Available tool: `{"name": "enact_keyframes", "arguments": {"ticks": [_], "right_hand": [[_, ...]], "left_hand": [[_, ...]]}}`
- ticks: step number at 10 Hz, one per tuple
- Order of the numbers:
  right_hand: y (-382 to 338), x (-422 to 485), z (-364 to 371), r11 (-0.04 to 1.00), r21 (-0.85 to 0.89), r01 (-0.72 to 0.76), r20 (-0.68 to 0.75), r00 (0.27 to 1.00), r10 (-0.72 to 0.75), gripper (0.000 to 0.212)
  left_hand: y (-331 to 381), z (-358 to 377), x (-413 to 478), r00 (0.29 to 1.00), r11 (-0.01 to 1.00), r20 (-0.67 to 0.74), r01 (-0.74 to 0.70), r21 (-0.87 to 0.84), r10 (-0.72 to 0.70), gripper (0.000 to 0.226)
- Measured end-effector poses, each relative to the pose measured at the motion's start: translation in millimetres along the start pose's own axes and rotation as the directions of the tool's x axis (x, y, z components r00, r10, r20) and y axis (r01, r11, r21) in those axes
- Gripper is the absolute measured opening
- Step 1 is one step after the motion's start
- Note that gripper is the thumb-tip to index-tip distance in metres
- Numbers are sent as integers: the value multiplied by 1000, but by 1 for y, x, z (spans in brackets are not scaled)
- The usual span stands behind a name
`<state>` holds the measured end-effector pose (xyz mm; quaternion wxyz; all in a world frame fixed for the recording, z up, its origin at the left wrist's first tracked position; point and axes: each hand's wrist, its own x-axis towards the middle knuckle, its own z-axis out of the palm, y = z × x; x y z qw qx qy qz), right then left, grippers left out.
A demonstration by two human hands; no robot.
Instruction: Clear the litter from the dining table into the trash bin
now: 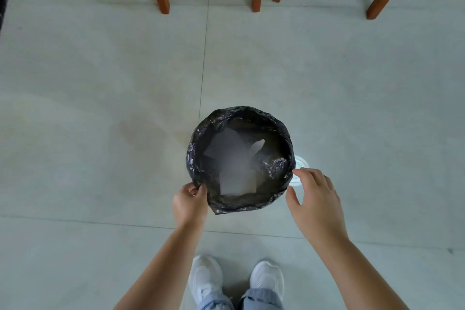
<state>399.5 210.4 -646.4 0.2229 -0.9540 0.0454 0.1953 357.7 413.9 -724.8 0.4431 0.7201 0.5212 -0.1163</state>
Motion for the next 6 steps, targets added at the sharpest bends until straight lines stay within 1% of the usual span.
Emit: {"name": "enact_keyframes", "arguments": {"ticks": [1,2,3,4,5,6], "right_hand": [[8,4,9,1000,-17,14,26,1000,-13,34],[11,5,16,1000,-12,26,52,998,-26,34],[12,2,23,1000,-1,25,79,997,-24,33],[10,-1,29,999,14,34,84,996,-35,33],[4,-4,31,999,22,48,78,996,-50,33],[3,-12,32,999,8,54,68,996,-54,33]], "left_hand": [[-16,12,4,999,997,17,44,-65,-43,17],[-29,17,6,999,992,9,49,-116,-48,11],[-39,17,1,998,996,-6,55,-66,-56,25],[-46,16,-3,999,998,15,51,-40,-50,19],[-46,13,-6,992,997,98,76,-18,-73,27],[-49,8,-11,989,997,132,73,-1,-72,47]]}}
